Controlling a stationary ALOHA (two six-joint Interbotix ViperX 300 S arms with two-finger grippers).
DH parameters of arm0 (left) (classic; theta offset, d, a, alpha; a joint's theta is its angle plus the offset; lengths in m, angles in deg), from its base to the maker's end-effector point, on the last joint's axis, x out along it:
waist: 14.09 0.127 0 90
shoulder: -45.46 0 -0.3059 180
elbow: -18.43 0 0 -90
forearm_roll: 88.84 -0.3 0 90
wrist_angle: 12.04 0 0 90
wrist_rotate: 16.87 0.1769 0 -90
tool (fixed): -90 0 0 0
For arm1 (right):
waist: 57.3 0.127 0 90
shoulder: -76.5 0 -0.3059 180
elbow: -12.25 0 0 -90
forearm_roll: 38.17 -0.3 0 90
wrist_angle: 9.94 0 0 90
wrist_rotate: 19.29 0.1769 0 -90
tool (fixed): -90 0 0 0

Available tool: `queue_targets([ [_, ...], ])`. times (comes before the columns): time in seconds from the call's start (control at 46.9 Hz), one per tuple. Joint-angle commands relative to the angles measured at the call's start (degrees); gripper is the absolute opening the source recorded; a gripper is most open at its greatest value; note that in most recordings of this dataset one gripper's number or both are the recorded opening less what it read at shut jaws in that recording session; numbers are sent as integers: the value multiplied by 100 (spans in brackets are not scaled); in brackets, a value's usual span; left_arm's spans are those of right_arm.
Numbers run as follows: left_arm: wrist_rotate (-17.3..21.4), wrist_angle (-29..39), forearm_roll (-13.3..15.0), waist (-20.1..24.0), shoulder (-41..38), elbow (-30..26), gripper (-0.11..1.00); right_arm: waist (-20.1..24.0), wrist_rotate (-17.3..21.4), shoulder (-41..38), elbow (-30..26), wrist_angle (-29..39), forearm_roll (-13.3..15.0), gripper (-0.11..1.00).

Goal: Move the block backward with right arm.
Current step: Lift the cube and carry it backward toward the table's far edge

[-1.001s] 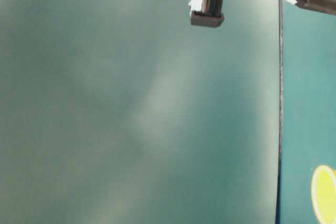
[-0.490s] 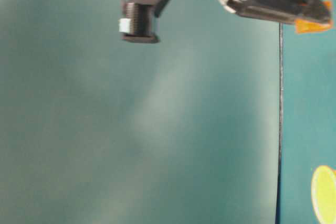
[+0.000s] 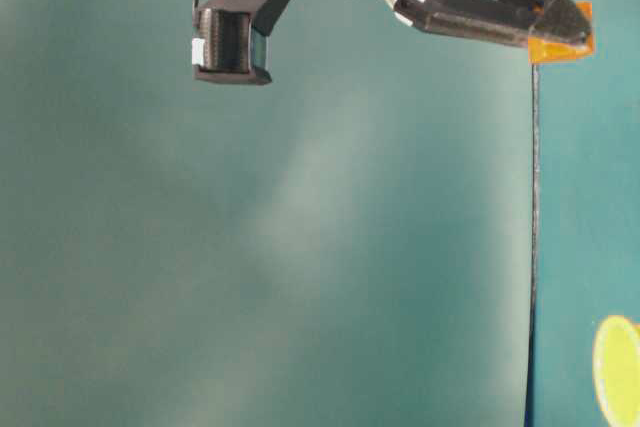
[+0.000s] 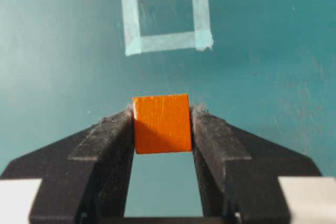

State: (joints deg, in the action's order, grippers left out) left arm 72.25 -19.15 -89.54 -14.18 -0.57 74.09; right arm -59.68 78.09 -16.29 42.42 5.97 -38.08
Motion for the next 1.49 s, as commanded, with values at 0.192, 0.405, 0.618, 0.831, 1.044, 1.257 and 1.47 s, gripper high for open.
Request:
queue_targets([
  [0.192, 0, 0, -9, -9, -44, -176, 0, -387, 26, 114, -510, 439, -26, 41],
  [0.405, 0, -9, -9, -9, -44, -176, 0, -905, 79, -9, -817, 747, -18, 41],
  [0.618, 0, 0, -9, -9, -35, -176, 0, -1415, 53, -202, -1107, 765, -18, 41],
  [0.831, 0, 0, -9, -9, -9, -176, 0, -1942, 26, -369, -1397, 765, -9, 41],
  [1.044, 0, -9, -9, -9, -9, -176, 0, -2452, -9, -492, -1626, 879, 9, 41],
  [1.257, 0, -9, -9, -9, 0, -185, 0, -2918, -9, -615, -1837, 905, 70, 41],
  [1.47, 0, -9, -9, -9, 0, -176, 0, -3278, -9, -809, -2048, 905, 79, 41],
])
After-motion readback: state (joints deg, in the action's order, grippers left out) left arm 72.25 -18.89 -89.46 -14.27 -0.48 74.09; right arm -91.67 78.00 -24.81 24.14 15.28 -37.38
